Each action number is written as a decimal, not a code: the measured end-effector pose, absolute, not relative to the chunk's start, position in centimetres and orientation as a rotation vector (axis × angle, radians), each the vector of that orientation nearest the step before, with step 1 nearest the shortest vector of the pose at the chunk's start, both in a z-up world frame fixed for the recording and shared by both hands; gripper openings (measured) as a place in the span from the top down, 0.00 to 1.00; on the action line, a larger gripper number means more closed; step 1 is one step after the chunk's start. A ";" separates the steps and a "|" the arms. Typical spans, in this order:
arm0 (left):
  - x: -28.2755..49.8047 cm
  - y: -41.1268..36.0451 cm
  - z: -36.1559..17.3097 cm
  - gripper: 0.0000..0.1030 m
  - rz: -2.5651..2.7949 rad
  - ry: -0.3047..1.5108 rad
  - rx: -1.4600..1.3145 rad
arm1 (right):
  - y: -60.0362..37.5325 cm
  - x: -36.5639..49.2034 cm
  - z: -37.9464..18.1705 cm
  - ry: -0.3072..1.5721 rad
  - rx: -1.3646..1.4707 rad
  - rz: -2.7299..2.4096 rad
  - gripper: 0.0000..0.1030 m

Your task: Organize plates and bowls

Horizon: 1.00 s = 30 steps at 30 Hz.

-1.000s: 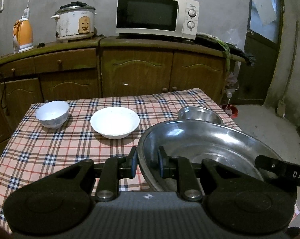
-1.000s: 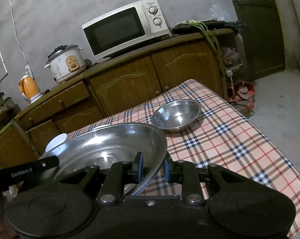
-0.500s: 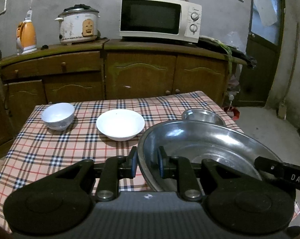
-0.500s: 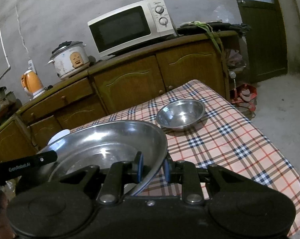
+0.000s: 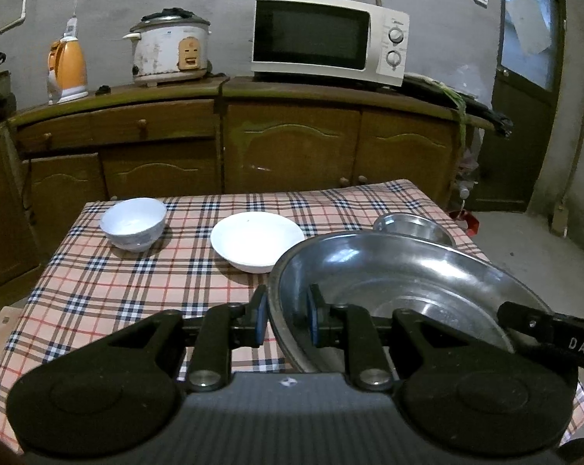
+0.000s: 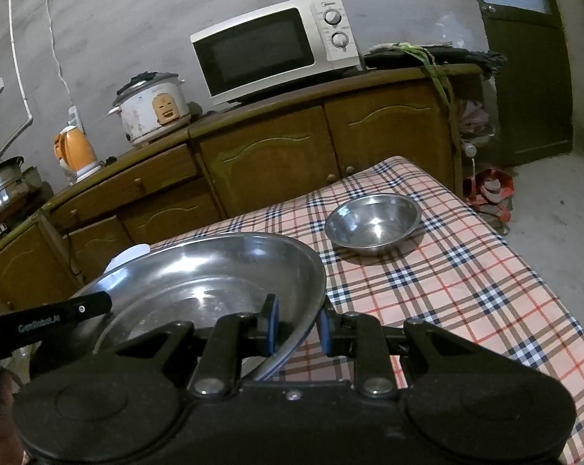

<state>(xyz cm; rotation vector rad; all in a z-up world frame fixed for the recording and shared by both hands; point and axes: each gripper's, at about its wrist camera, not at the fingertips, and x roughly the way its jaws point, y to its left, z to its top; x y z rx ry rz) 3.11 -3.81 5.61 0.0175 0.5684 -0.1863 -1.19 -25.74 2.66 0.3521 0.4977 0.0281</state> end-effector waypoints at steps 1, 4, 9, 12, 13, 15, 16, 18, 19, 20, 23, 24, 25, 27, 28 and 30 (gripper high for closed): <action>3.1 -3.7 5.6 0.81 -0.184 0.567 0.015 | -25.6 -1.1 2.6 0.499 0.351 0.031 0.73; 3.1 -3.4 5.7 0.81 -0.178 0.565 0.012 | -25.2 -1.0 2.7 0.499 0.347 0.037 0.73; 3.0 -2.8 5.8 0.81 -0.168 0.562 0.007 | -24.6 -1.0 2.9 0.496 0.337 0.047 0.73; 3.1 -2.5 5.8 0.81 -0.158 0.563 0.006 | -24.1 -0.9 2.9 0.497 0.333 0.052 0.73; 3.0 -2.3 5.8 0.81 -0.155 0.563 0.005 | -23.9 -0.8 2.9 0.499 0.331 0.054 0.73; 3.0 -2.0 5.8 0.81 -0.148 0.563 0.003 | -23.6 -0.8 3.0 0.499 0.328 0.061 0.73; 3.1 -1.9 5.9 0.81 -0.146 0.563 0.003 | -23.4 -0.7 3.0 0.500 0.327 0.064 0.73; 3.0 -1.5 5.9 0.81 -0.138 0.560 -0.001 | -23.1 -0.6 3.1 0.500 0.324 0.071 0.73; 3.0 -1.3 6.0 0.81 -0.133 0.556 -0.004 | -22.9 -0.6 3.1 0.499 0.322 0.075 0.73; 3.0 -1.2 6.0 0.81 -0.130 0.554 -0.005 | -22.7 -0.5 3.1 0.498 0.320 0.079 0.73; 3.0 -0.6 6.1 0.81 -0.119 0.553 -0.008 | -22.1 -0.3 3.2 0.498 0.316 0.090 0.73; 3.0 -0.4 6.0 0.81 -0.115 0.552 -0.010 | -21.9 -0.2 3.2 0.500 0.315 0.094 0.73; 3.0 -0.2 6.0 0.81 -0.111 0.553 -0.011 | -21.7 -0.2 3.2 0.501 0.313 0.098 0.73; 2.9 0.3 6.0 0.81 -0.103 0.553 -0.013 | -21.3 -0.1 3.3 0.502 0.309 0.106 0.73; 3.0 0.5 6.0 0.81 -0.100 0.553 -0.014 | -21.1 0.0 3.3 0.502 0.306 0.109 0.73; 3.0 0.9 6.0 0.81 -0.093 0.553 -0.017 | -20.6 0.1 3.3 0.503 0.300 0.117 0.73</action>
